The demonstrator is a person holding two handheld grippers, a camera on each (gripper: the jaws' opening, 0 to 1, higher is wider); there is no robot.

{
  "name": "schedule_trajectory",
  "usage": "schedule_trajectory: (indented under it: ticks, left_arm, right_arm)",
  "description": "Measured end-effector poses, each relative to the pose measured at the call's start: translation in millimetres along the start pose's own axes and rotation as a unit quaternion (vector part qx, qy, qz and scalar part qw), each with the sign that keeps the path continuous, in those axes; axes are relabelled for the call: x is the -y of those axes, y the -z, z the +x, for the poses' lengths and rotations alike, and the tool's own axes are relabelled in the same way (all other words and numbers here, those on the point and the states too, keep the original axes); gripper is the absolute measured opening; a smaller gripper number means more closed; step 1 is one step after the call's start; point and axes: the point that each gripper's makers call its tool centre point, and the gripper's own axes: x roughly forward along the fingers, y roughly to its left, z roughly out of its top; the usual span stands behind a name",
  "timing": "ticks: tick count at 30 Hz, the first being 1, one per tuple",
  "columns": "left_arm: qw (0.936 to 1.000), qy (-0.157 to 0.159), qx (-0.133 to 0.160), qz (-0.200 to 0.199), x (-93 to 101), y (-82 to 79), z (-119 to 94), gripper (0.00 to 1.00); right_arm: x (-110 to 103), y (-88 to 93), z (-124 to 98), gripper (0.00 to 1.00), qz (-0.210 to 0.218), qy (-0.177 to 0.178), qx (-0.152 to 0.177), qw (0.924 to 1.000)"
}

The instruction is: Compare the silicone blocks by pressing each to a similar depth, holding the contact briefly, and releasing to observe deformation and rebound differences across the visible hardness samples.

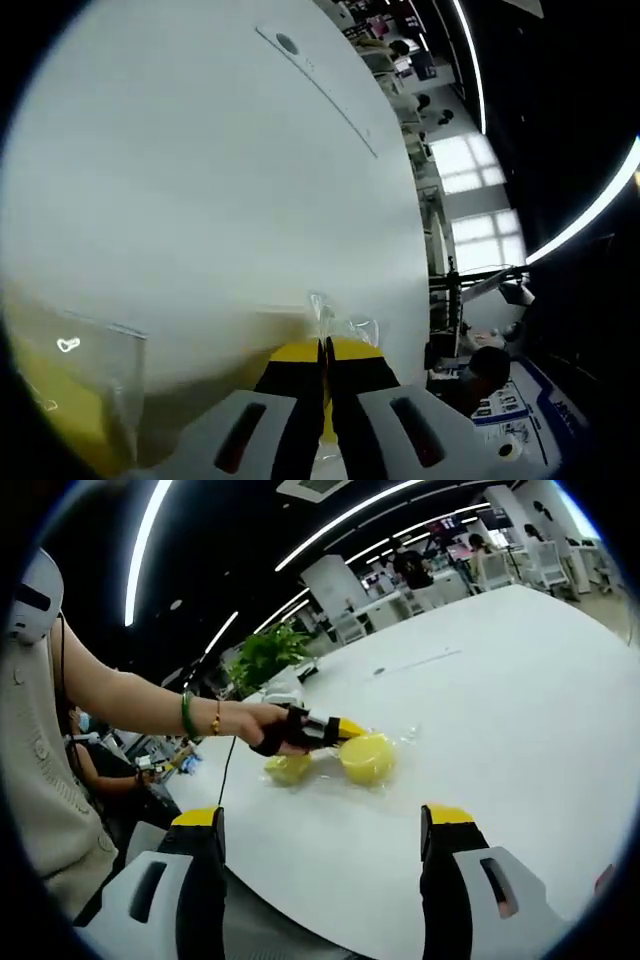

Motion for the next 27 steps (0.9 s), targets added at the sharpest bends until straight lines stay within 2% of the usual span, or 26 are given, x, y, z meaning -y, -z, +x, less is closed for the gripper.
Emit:
schedule_trajectory:
  ticks: [4, 7, 10, 12, 27]
  left_arm:
    - [1.0000, -0.001, -0.004, 0.002, 3.0, 1.3, -1.4, 0.00]
    - [0.9995, 0.016, -0.004, 0.028, 11.6, 3.5, -3.4, 0.00]
    - [0.9991, 0.024, -0.007, 0.035, 19.0, 5.7, -7.4, 0.00]
    - [0.9986, 0.042, -0.010, 0.029, 27.2, 8.7, -10.2, 0.00]
    - [0.9955, 0.086, -0.003, 0.040, 48.9, 29.5, -39.5, 0.00]
  right_arm:
    - [-0.8, -2.4, -0.3, 0.73, -0.006, -0.001, -0.002, 1.0000]
    - [-3.3, -5.8, -2.1, 0.73, -0.008, -0.002, 0.003, 1.0000]
    - [-4.1, -5.8, -3.4, 0.74, -0.011, -0.002, 0.003, 0.9999]
    - [-5.2, -4.9, -4.5, 0.74, -0.013, -0.001, 0.002, 0.9999]
    - [-29.3, -10.3, -12.9, 0.75, -0.038, -0.010, 0.005, 0.9992]
